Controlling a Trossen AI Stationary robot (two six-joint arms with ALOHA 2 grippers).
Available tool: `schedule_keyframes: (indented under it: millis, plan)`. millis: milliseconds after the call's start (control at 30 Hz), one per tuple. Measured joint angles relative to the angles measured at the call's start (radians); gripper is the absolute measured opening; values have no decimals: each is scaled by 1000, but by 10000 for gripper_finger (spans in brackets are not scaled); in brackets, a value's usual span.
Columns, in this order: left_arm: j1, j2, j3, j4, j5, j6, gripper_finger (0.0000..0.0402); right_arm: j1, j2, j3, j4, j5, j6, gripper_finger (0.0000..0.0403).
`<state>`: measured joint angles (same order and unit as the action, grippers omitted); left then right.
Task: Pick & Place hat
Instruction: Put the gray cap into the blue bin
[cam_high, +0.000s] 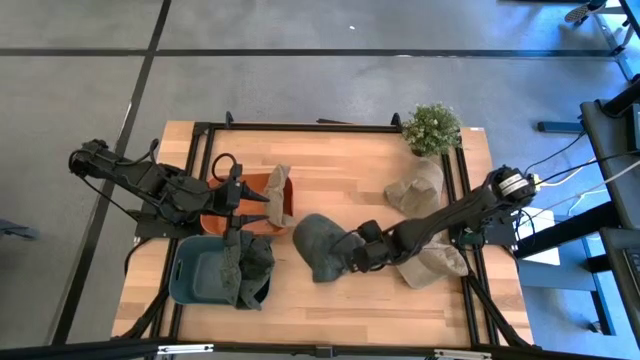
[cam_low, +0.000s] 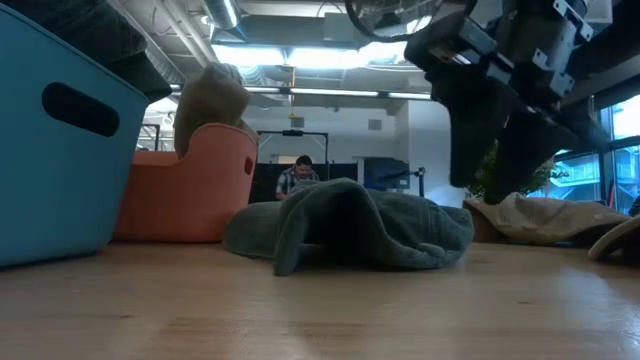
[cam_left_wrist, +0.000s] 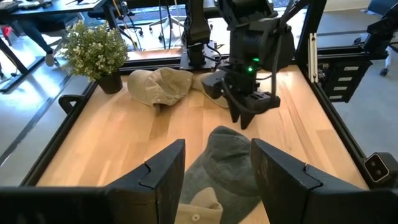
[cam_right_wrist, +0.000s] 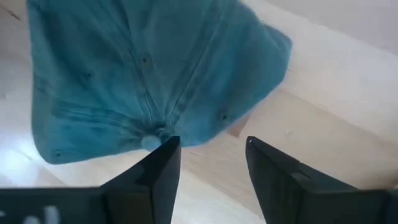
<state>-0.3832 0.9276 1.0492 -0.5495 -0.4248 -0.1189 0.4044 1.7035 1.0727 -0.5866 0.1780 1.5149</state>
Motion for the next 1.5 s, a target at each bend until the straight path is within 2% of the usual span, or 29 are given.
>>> schedule_keyframes:
  millis: [233, 533, 933, 1167, 1333, 1500]
  plan:
    - [0, 0, 0, 0, 2, -24, 178, 0, 65, 0, -21, -2, 32, 181]
    - [0, 0, 0, 1, 0, -24, 178, 2, 93, 0, 26, 49, 47, 146]
    - [0, 0, 0, 7, 8, -56, 178, 2, 93, 1, 58, 1, -110, 80]
    - [0, 0, 0, 7, 43, -81, 178, 7, 56, 0, -77, -40, -147, 48]
    - [0, 0, 0, 8, 57, -81, 178, 10, -3, -92, 76, -53, -187, 9]
    - [0, 0, 0, 7, 64, -104, 178, 32, -164, -336, 364, -66, -108, 7]
